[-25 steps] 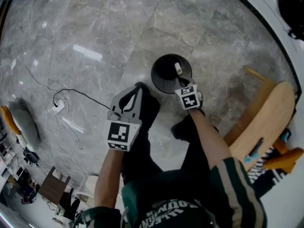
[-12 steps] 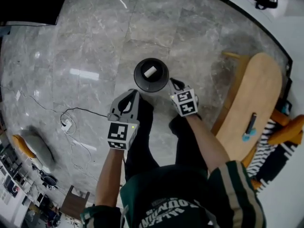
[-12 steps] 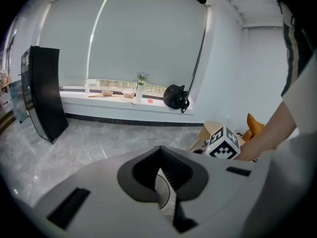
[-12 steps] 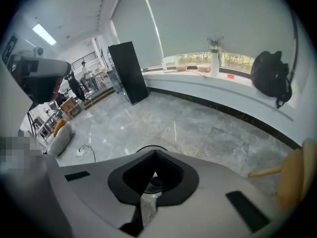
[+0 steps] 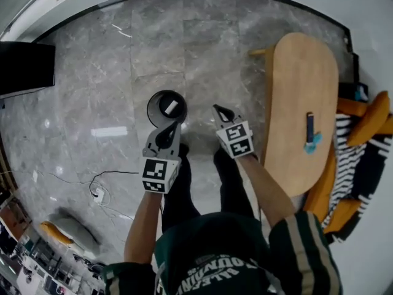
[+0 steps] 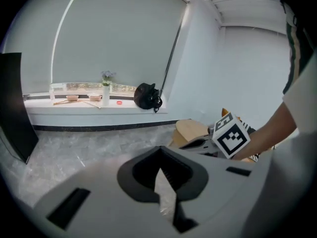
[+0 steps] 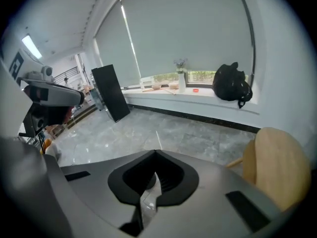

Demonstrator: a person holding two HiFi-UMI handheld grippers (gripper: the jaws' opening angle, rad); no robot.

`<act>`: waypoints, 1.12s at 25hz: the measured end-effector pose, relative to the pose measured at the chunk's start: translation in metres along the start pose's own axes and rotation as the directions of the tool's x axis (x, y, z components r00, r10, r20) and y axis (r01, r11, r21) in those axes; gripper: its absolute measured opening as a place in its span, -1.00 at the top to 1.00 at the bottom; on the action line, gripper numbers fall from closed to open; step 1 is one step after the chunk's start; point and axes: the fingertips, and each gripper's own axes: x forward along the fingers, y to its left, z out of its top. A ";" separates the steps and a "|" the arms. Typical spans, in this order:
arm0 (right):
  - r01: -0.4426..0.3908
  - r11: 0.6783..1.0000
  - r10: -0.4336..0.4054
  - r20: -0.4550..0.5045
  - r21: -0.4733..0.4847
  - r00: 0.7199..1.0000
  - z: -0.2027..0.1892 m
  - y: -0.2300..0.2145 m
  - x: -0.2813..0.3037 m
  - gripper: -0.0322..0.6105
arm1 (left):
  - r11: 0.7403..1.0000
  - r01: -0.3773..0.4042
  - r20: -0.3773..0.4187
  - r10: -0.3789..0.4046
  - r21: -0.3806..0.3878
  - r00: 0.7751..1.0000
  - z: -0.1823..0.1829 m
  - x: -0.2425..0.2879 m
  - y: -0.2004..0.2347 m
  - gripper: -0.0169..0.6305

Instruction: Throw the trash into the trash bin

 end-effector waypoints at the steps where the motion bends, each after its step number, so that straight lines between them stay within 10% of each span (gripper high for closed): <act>1: 0.020 1.000 -0.020 0.016 0.023 1.000 -0.003 -0.011 -0.012 0.90 | 0.999 0.024 -0.004 -0.024 0.023 1.000 0.005 0.007 -0.013 0.95; 28: 0.414 0.800 -0.466 0.014 0.434 0.885 -0.219 -0.302 -0.251 0.89 | 0.854 0.439 -0.226 -0.385 0.281 0.895 0.036 0.204 -0.335 0.95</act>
